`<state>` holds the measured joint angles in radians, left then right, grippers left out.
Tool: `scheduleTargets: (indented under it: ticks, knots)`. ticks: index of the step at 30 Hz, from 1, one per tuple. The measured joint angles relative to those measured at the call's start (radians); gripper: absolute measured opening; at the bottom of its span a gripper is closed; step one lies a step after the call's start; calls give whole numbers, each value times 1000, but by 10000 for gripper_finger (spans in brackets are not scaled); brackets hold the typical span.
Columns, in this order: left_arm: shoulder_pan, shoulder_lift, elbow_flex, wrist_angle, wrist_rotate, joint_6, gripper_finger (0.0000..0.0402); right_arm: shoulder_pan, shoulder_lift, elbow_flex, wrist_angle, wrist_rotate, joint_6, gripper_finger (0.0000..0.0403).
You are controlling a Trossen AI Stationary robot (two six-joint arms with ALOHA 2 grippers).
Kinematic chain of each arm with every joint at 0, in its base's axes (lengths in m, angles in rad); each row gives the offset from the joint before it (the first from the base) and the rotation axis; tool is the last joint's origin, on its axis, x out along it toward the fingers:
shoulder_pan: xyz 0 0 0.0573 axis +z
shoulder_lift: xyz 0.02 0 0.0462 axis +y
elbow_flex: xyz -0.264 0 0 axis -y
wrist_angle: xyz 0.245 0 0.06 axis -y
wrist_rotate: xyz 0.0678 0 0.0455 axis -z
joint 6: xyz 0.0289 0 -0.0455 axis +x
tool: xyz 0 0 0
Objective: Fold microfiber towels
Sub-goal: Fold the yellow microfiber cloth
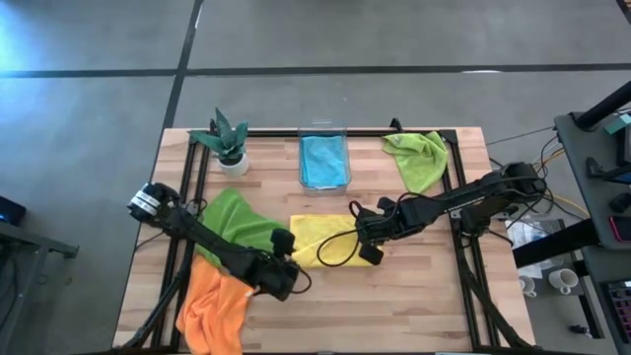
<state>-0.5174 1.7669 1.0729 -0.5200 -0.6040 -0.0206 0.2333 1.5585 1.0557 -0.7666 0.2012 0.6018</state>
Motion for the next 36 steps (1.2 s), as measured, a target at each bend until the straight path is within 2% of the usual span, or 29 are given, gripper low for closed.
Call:
scheduleTargets:
  ticks: [6,15,24,29,34,36]
  knots:
    - [1,1,-1,0,0,39,158,0,0,0,3,-1,-1,9]
    - [1,56,-19,93,-6,216,157,0,0,0,6,-3,0,9]
    - [6,91,-8,93,5,262,151,0,0,0,11,-21,-1,9]
    - [35,91,2,95,95,250,99,0,0,0,12,-21,-8,9]
    - [58,91,10,104,98,243,19,0,1,0,14,-21,-8,9]
    - [63,95,10,121,97,243,5,0,1,0,15,-22,-10,9]
